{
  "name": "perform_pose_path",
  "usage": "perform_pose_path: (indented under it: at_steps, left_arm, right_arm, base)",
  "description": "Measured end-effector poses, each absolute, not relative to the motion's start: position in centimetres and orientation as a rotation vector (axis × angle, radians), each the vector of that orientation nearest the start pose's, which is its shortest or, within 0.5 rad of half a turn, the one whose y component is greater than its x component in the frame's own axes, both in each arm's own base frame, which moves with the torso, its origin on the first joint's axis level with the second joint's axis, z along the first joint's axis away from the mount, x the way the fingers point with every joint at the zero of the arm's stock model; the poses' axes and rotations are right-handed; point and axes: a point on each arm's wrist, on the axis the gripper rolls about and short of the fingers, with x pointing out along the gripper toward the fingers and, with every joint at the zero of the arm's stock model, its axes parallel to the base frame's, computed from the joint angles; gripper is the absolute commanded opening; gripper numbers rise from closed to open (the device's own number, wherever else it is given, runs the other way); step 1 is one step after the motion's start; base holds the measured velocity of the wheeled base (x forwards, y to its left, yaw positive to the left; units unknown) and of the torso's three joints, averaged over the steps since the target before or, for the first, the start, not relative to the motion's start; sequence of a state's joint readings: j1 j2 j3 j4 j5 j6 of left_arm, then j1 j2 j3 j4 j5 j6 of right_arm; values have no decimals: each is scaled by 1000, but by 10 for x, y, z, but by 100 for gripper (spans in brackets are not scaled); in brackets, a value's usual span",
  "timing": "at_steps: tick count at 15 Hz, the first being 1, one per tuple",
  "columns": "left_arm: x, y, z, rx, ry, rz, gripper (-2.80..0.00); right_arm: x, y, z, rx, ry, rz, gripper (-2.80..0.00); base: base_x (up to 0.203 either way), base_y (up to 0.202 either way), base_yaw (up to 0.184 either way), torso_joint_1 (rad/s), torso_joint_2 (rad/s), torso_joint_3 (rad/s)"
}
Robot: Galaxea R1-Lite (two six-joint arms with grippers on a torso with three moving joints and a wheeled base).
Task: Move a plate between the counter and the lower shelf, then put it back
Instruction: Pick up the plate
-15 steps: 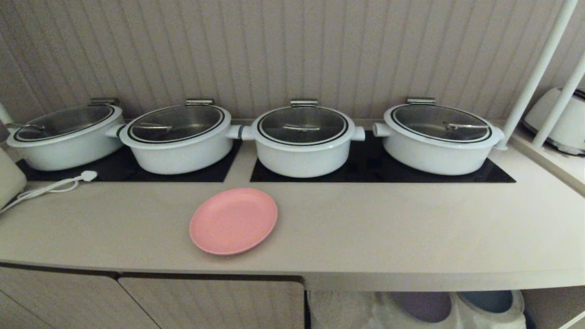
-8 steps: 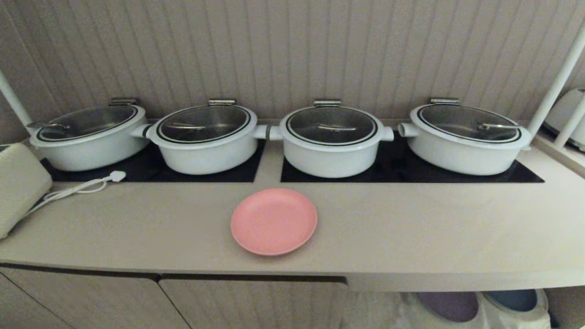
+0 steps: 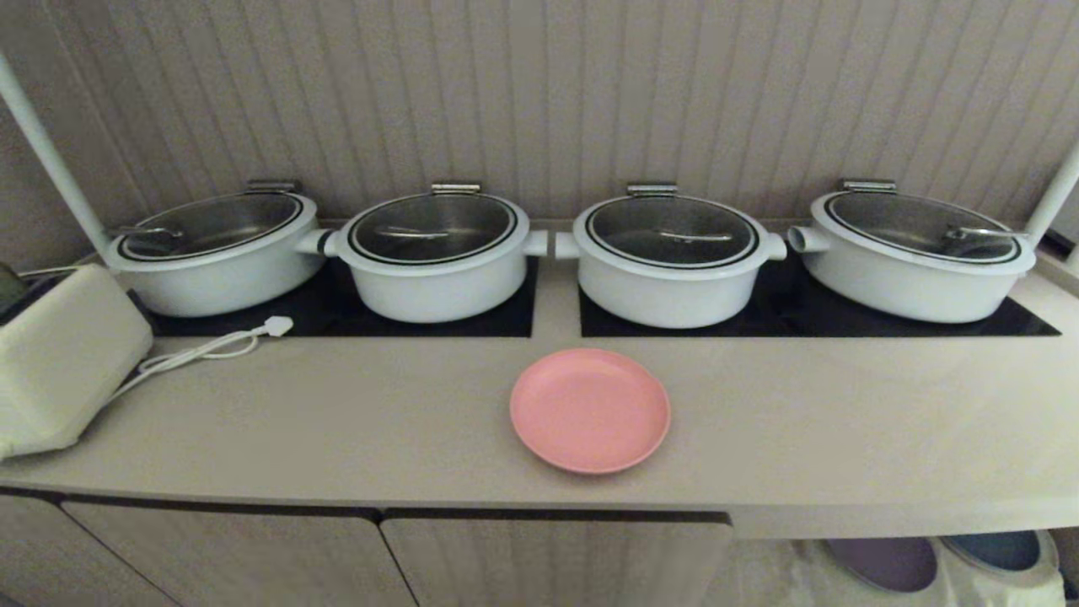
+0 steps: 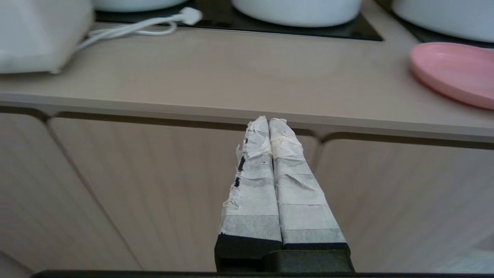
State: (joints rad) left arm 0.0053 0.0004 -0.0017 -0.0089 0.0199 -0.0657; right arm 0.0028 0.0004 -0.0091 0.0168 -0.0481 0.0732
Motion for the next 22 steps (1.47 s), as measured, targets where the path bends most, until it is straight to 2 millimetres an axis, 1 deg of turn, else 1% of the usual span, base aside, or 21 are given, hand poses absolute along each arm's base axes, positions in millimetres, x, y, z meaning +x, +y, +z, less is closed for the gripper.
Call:
perform_pose_path:
  at_steps: [7,9,22]
  left_arm:
    - [-23,0,77,-64,-11,26,-280]
    - [-23,0,77,-64,-11,26,-280]
    - [-23,0,77,-64,-11,25,-280]
  right_arm:
    - [-23,-1,76,73,6,-46,-280]
    - [-23,-1,76,73,6,-47,-280]
    - [-23,-1,76,73,6,-46,-280]
  base:
    - [0,194,-1,3,3,0]
    - [0,121,0,0,2,5]
    - [0,0,0,0,0,0]
